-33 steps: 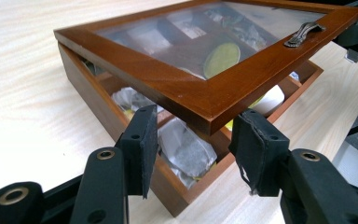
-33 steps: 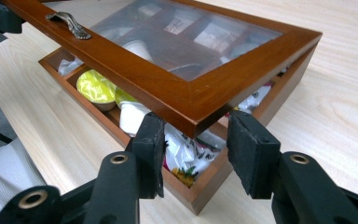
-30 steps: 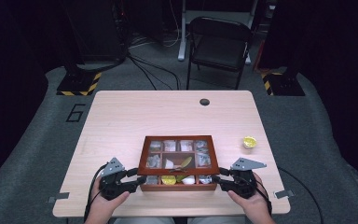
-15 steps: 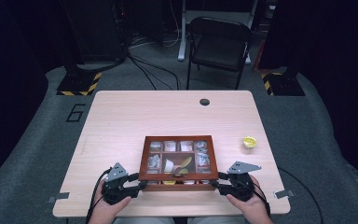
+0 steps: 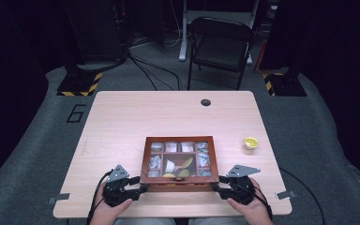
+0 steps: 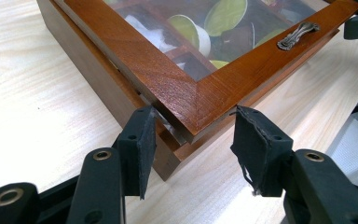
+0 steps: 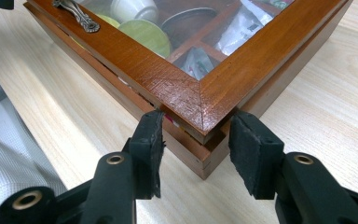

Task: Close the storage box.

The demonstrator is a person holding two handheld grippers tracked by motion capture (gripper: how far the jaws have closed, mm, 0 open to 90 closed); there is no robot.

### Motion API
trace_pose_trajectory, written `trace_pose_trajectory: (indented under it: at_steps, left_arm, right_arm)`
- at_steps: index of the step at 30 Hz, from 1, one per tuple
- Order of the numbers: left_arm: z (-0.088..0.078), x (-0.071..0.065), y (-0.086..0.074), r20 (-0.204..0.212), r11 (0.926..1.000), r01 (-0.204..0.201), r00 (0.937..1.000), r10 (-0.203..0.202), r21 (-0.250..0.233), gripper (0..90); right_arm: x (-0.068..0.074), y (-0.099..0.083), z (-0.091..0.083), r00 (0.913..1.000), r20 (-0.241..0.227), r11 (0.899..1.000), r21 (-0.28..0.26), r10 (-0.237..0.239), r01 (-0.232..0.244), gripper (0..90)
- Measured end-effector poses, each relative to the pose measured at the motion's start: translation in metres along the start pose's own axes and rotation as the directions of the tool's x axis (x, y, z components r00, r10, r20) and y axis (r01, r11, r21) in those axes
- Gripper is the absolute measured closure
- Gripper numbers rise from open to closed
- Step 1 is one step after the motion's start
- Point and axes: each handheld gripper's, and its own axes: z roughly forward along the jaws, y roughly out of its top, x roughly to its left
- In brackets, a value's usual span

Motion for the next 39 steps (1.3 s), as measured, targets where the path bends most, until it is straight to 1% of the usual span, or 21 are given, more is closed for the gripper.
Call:
trace_pose_trajectory:
  at_steps: [1, 2, 3, 4, 5, 7, 8, 10, 12, 13, 14, 16, 17, 18, 23, 24, 25, 29, 32, 36, 39]
  left_arm:
    - [0.000, 0.000, 0.000, 0.000, 1.0000, -0.008, 1.0000, 0.008, 0.003, 48.9]
    - [0.000, -0.001, -0.001, 0.000, 0.9999, 0.001, 1.0000, -0.001, 0.012, 48.9]
    - [0.001, -0.001, -0.002, -0.006, 1.0000, 0.002, 1.0000, -0.002, 0.008, 48.9]
    - [0.000, -0.001, -0.004, 0.003, 0.9997, 0.012, 0.9999, -0.012, 0.023, 48.9]
    - [0.001, -0.002, -0.005, -0.001, 0.9996, 0.018, 0.9998, -0.018, 0.020, 48.9]
    - [0.000, -0.002, -0.006, -0.008, 0.9998, 0.013, 0.9999, -0.013, 0.013, 48.7]
    - [-0.001, -0.002, -0.005, -0.005, 0.9998, 0.014, 0.9999, -0.014, 0.014, 49.0]
    - [-0.002, -0.001, -0.004, -0.004, 0.9997, 0.024, 0.9997, -0.024, 0.005, 48.9]
    - [-0.002, 0.000, -0.005, -0.007, 0.9997, 0.022, 0.9997, -0.022, 0.006, 48.8]
    - [-0.002, 0.000, -0.005, -0.006, 0.9996, 0.026, 0.9997, -0.026, 0.007, 48.8]
    - [-0.002, 0.000, -0.005, -0.003, 0.9995, 0.029, 0.9996, -0.029, 0.011, 48.6]
    - [-0.002, 0.001, -0.004, -0.001, 0.9997, 0.022, 0.9998, -0.022, 0.010, 48.3]
    - [-0.002, 0.001, -0.004, -0.004, 0.9996, 0.029, 0.9996, -0.029, -0.001, 48.0]
    - [-0.003, 0.002, -0.003, -0.003, 0.9996, 0.026, 0.9997, -0.026, 0.005, 47.5]
    - [-0.005, 0.006, -0.002, -0.002, 0.9982, 0.053, 0.9986, -0.053, -0.027, 45.1]
    - [-0.006, 0.008, -0.002, -0.004, 0.9982, 0.052, 0.9986, -0.052, -0.031, 44.6]
    - [-0.006, 0.009, -0.002, -0.004, 0.9968, 0.070, 0.9975, -0.071, -0.038, 44.3]
    - [-0.008, 0.014, -0.001, -0.014, 0.9962, 0.071, 0.9973, -0.072, -0.051, 42.7]
    - [-0.009, 0.017, -0.001, -0.020, 0.9955, 0.077, 0.9967, -0.078, -0.055, 41.7]
    - [-0.008, 0.022, 0.000, -0.030, 0.9936, 0.091, 0.9952, -0.093, -0.067, 40.9]
    - [-0.008, 0.026, 0.000, -0.045, 0.9937, 0.088, 0.9948, -0.092, -0.069, 39.9]
  right_arm:
    - [0.000, 0.000, 0.000, 1.0000, 0.001, 1.000, 0.004, -0.003, 0.003, 54.4]
    - [0.000, 0.000, 0.000, 1.0000, -0.003, 1.000, 0.006, 0.002, -0.002, 54.4]
    - [0.000, -0.001, 0.000, 1.0000, -0.001, 1.000, 0.011, 0.006, -0.006, 54.2]
    - [0.000, -0.001, 0.000, 0.9999, -0.005, 1.000, 0.012, 0.011, -0.011, 54.0]
    - [-0.001, -0.002, 0.000, 0.9997, -0.014, 1.000, 0.017, 0.021, -0.020, 54.0]
    - [-0.002, -0.003, 0.001, 0.9996, -0.017, 1.000, 0.024, 0.021, -0.020, 53.5]
    - [-0.001, -0.003, 0.002, 0.9995, -0.018, 0.999, 0.028, 0.027, -0.027, 52.9]
    - [-0.001, -0.003, 0.002, 0.9996, -0.009, 0.999, 0.040, 0.028, -0.028, 52.2]
    - [-0.001, -0.003, -0.001, 0.9994, -0.017, 0.999, 0.020, 0.029, -0.029, 52.0]
    - [-0.001, -0.004, -0.003, 0.9990, -0.021, 0.999, 0.012, 0.040, -0.039, 51.9]
    - [-0.001, -0.005, -0.004, 0.9989, -0.023, 0.999, 0.014, 0.041, -0.040, 52.0]
    - [-0.001, -0.005, -0.006, 0.9989, -0.015, 0.999, 0.015, 0.045, -0.045, 51.6]
    - [-0.002, -0.005, -0.006, 0.9991, -0.018, 0.999, 0.010, 0.039, -0.039, 51.3]
    - [-0.003, -0.004, -0.006, 0.9987, -0.016, 0.999, 0.006, 0.049, -0.049, 51.0]
    - [-0.005, -0.004, -0.009, 0.9980, -0.015, 0.998, -0.014, 0.062, -0.062, 47.8]
    - [-0.006, -0.003, -0.009, 0.9976, -0.014, 0.997, -0.018, 0.069, -0.069, 47.0]
    - [-0.007, -0.003, -0.010, 0.9972, -0.014, 0.997, -0.024, 0.073, -0.074, 46.2]
    - [-0.012, -0.003, -0.013, 0.9943, -0.017, 0.993, -0.051, 0.105, -0.106, 44.3]
    - [-0.017, -0.003, -0.014, 0.9928, -0.012, 0.991, -0.063, 0.119, -0.120, 43.8]
    - [-0.026, -0.004, -0.013, 0.9892, -0.005, 0.987, -0.059, 0.146, -0.146, 43.6]
    - [-0.031, -0.005, -0.014, 0.9865, -0.001, 0.984, -0.067, 0.164, -0.164, 42.2]
